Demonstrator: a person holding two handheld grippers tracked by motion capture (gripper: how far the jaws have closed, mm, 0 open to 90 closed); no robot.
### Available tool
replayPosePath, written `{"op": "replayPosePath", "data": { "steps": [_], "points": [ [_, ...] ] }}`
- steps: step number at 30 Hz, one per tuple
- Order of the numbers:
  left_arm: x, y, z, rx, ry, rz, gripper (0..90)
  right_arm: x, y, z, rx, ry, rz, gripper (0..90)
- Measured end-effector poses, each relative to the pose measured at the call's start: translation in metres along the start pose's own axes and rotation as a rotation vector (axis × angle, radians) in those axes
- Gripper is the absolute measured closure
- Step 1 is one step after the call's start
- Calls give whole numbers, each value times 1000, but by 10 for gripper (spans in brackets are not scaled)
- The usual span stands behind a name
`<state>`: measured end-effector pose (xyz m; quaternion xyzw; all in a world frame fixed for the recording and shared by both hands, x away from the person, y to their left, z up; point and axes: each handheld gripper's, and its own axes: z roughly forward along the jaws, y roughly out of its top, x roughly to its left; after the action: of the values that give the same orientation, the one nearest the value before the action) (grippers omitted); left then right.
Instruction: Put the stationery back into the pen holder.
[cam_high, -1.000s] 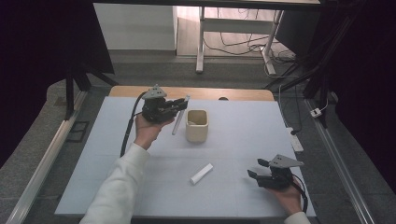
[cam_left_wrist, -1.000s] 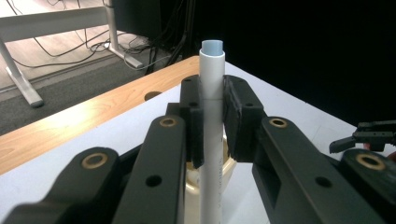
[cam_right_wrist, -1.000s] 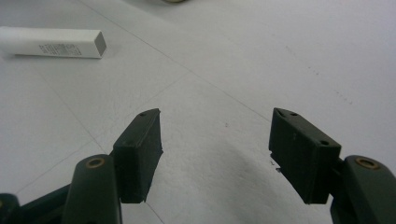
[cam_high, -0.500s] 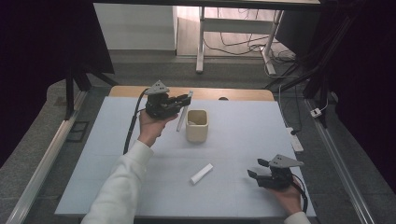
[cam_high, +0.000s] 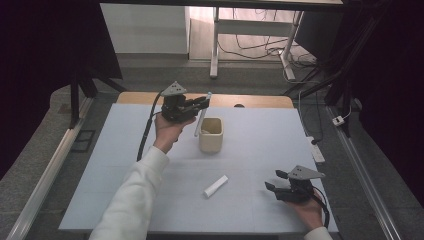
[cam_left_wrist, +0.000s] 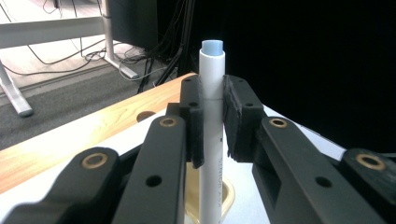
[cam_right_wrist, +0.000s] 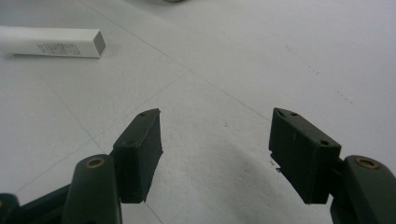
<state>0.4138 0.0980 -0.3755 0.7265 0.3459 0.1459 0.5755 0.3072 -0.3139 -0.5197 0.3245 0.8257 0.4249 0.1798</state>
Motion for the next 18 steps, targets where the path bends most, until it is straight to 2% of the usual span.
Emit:
{"op": "replayPosePath", "data": {
  "steps": [10, 14, 18],
  "points": [
    [-3, 14, 16, -11, 0, 7, 777, -1, 0, -1, -2, 0, 1, 340],
    [-3, 18, 25, -22, -4, -12, 777, -1, 0, -1, -3, 0, 1, 340],
    [-5, 20, 34, -34, 9, -11, 777, -1, 0, -1, -8, 3, 3, 340]
  ]
}}
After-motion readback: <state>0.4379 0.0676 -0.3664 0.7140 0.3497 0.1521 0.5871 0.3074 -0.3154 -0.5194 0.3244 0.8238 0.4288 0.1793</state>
